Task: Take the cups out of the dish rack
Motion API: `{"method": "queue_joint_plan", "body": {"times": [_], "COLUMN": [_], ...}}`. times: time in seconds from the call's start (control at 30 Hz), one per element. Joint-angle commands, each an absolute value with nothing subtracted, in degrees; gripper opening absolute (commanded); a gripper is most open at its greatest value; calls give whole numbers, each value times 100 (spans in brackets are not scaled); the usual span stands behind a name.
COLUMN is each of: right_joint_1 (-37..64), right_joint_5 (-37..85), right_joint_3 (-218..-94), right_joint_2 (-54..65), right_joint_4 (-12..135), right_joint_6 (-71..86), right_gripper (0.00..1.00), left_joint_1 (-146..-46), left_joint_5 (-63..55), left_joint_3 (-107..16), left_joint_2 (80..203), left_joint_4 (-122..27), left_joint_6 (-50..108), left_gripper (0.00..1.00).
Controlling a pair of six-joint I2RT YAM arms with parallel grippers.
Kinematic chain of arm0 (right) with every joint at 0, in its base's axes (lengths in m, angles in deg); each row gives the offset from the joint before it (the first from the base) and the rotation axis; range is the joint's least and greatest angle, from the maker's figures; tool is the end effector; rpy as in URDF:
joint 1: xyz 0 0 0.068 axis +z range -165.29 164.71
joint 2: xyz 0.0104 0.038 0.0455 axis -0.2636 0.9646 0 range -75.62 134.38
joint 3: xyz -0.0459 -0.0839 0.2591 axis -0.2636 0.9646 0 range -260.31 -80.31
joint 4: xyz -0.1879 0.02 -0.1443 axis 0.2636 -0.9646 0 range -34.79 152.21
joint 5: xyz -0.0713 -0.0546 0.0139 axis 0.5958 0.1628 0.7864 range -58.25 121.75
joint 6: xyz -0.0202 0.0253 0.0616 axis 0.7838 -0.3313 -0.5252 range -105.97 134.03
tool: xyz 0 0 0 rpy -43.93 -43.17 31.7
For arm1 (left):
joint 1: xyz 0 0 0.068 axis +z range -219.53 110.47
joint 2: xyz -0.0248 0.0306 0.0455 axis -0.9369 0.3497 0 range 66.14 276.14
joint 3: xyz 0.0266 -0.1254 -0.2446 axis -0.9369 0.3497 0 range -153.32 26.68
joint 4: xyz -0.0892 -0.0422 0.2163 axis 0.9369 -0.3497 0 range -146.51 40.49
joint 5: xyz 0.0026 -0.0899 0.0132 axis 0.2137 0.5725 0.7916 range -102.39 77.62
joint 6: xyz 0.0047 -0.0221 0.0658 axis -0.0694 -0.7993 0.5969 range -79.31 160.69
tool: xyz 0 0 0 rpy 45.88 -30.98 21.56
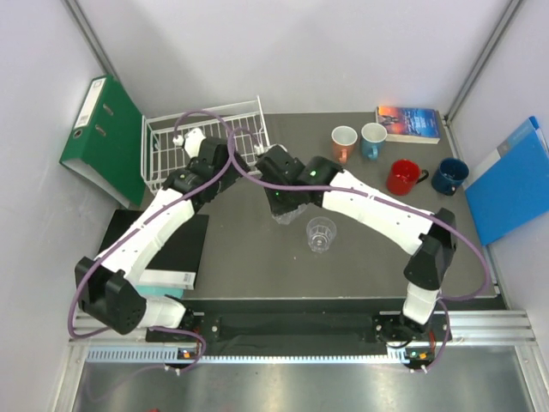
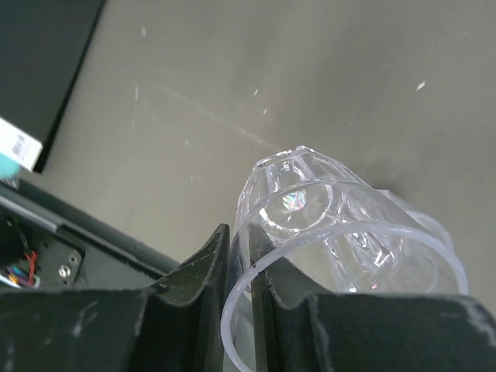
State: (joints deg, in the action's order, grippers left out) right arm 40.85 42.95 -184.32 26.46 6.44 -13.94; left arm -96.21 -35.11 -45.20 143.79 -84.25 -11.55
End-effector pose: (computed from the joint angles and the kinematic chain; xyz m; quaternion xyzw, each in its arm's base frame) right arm 0.2152 0.3009 0.3378 -0.2008 0.9250 0.1380 0.2914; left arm 0.2629 -0.1075 0.3304 -0.2774 0.8500 -0.1227 0.4306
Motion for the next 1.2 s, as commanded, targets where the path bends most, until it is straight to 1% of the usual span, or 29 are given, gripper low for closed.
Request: {"method": "queue_joint_plan", "body": {"times": [0.0,0.13,0.3,0.5,0.87,0.9,0.93,1.0,1.03,1.17], "right_joint_1": [4176,4175,4167,4132,4105,4105,4105,4105,4105,4105], "right_joint_5": [4028,3896,3799,3693,3623,3606,3588,3570,3544,3518], "right_joint_3": [-18298,-17946,-17551,-17541,-17594,-17567,-17550,-17497,-17471,-17391], "right_joint_2": [2703,2835,3133,3651,4127,4136,4145,4127,4127,3961], "right_joint_4": [639,851,1097,1203,1062,1062,1062,1097,1106,1211], "right_joint_6": [-1497,-1515,-1489,-1454,-1339,-1322,-1322,-1313,-1296,-1278], "right_gripper": [0,0,0,0,1,2,7,11,18,34], "left_joint_1": [-9625,-9625,-9625,-9616,-9625,-9616,-9616,-9616,-9616,-9616], "left_joint_5": [-4182,-4305,-4420,-4561,-4622,-4587,-4570,-4543,-4508,-4429], "left_joint_3": [-4434,-4127,-4021,-4003,-3968,-3959,-3942,-3924,-3907,-3907], "left_joint_2": [14059,13761,13716,13733,13716,13716,13725,13742,13751,13769], "left_joint_4": [-8722,-8572,-8686,-8818,-8897,-8889,-8889,-8871,-8880,-8836], "left_joint_6": [-1283,-1380,-1485,-1503,-1433,-1424,-1424,-1441,-1450,-1468], "left_gripper": [99,99,99,99,99,99,99,99,99,99]}}
